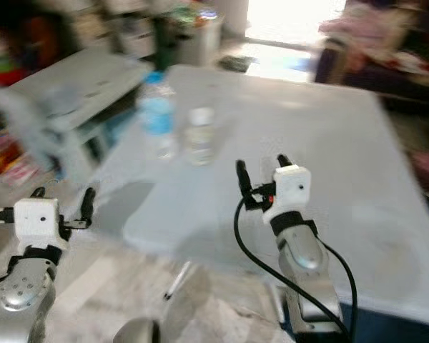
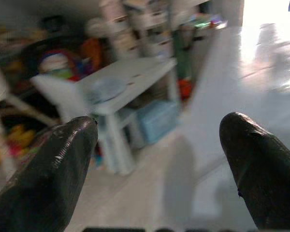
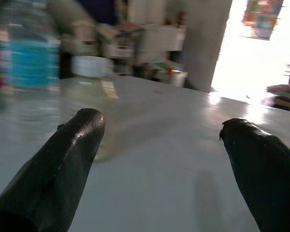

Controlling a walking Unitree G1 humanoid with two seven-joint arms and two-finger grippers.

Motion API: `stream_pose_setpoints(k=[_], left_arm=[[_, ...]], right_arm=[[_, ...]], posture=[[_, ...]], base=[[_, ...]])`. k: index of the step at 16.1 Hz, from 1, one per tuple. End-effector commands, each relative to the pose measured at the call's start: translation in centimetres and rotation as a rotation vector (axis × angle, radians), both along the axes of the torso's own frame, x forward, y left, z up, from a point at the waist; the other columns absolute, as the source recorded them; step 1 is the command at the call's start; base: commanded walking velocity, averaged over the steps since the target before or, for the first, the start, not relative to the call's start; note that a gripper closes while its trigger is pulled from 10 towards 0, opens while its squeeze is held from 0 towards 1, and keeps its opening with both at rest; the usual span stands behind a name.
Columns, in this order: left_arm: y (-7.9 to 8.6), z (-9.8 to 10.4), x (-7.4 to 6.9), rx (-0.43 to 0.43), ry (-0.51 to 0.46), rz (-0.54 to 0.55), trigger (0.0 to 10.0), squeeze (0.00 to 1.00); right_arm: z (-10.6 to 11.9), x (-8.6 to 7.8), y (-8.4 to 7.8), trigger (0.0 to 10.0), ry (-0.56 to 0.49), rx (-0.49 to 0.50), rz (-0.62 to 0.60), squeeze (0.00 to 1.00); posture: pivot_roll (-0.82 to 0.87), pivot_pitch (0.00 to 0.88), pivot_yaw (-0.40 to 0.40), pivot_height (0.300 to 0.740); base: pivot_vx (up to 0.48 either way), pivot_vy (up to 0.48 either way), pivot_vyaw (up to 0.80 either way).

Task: Restocking fridge

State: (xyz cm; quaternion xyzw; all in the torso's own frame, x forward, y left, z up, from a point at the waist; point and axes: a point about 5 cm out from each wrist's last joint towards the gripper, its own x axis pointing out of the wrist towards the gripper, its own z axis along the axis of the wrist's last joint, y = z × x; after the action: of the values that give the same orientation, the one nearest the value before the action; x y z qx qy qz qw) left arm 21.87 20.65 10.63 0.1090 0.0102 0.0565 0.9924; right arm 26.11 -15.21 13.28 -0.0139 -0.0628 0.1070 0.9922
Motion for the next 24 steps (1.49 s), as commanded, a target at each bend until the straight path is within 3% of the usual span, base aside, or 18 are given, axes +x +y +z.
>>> stream_pose_setpoints(k=[1, 6, 8, 17, 24], left_arm=[[0.1, 0.6, -0.1, 0.017, -0.013, 0.007, 10.0, 0.00], [0.6, 1.4, -0.1, 0.055, -0.021, -0.003, 10.0, 0.00], [1.2, 1.7, -0.2, 0.065, -0.019, 0.007, 10.0, 0.00], [1.0, 1.7, -1.2, 0.065, 0.021, -0.025, 10.0, 0.00], [1.1, 1.9, -1.3, 0.073, 0.033, -0.047, 10.0, 0.00]], right_arm=[[0.3, 0.2, -0.1, 10.0, -0.004, 0.002, 0.005, 0.00], [0.6, 0.5, -0.3, 10.0, -0.016, 0.006, -0.011, 0.00], [0.6, 0.6, -0.5, 10.0, -0.021, -0.004, -0.036, 0.00], [1.9, 2.4, -1.6, 10.0, -0.093, -0.081, -0.201, 0.00], [3.8, 5.3, -2.2, 10.0, -0.164, -0.119, -0.221, 0.00]], posture=[[0.11, 0.045, -0.005, 0.740], [0.13, 0.081, 0.002, 0.740], [0.13, 0.104, -0.002, 0.740], [0.16, 0.129, 0.019, 0.740], [0.19, 0.143, 0.030, 0.740]], base=[[0.000, 0.000, 0.79], [0.000, 0.000, 0.78], [0.000, 0.000, 0.00], [0.000, 0.000, 0.00], [0.000, 0.000, 0.00]])
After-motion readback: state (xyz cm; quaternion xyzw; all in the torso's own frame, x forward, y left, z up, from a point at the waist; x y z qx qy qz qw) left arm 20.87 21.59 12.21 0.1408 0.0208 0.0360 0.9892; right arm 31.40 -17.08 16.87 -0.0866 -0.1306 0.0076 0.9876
